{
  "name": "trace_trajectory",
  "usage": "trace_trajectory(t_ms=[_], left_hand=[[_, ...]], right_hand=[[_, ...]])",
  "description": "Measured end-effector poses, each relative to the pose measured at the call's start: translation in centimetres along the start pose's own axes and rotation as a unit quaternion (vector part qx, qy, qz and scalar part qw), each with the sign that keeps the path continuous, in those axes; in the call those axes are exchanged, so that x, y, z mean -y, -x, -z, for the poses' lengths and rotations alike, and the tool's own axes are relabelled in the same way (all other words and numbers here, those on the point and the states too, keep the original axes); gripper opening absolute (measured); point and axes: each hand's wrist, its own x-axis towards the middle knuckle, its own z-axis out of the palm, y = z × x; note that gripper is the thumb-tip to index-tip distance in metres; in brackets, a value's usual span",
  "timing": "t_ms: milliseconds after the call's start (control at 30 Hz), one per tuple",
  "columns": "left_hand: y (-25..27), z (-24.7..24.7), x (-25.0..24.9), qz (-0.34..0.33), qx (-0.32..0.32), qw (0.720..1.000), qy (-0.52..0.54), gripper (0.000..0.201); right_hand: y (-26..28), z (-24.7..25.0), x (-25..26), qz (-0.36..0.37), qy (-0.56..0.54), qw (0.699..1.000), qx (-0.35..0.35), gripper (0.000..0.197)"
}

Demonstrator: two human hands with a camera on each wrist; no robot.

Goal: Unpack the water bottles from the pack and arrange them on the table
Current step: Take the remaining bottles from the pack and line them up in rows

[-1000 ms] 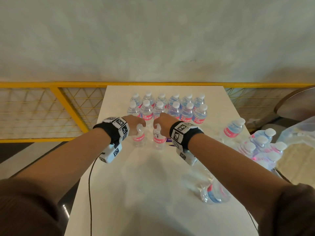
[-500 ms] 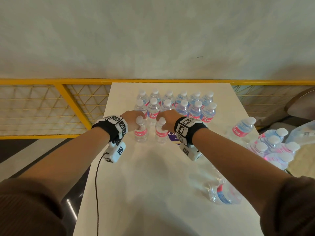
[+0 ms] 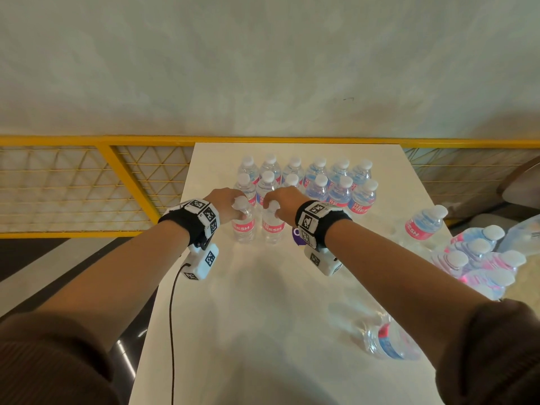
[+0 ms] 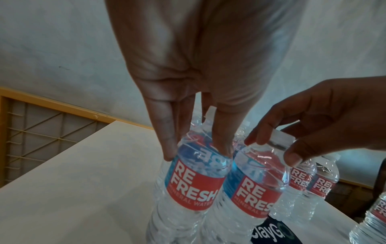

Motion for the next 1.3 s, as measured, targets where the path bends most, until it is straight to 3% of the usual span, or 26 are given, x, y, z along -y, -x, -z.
trace_trajectory(t_ms=[133,667,967,1100,1200,1300], left_hand=[[0.0,0.3,0.0,0.014,-0.004,1.000,0.006,0.050],[0.0,0.2,0.2,0.035,-0.009,0.998,0.045,0.056],[0.2,0.2,-0.5,0.024,-0.011,0.999,0.019,0.048],[0.6,0.2,-0.2,0.034,0.001,0.999,-0.009,0.050],[1.7,0.2,-0.7,0.051,-0.055,0.997,-0.029,0.075],[3.9,-0.5,-3.9,-0.052,-0.138,0.988,-0.051,0.075]], right_hand=[[-0.2,0.2,0.0,-0.013,-0.011,1.000,-0.009,0.050],[-1.0,0.1,0.6,0.000,0.027,1.000,-0.006,0.037],[-1.5,0.0,0.9,-0.017,0.006,1.000,0.001,0.042],[0.7,1.0,0.5,-0.045,-0.030,0.999,0.007,0.058],[4.7,4.0,-1.1,-0.051,-0.020,0.998,0.008,0.054],[9.4,7.0,-3.3,-0.057,0.032,0.998,0.020,0.043]])
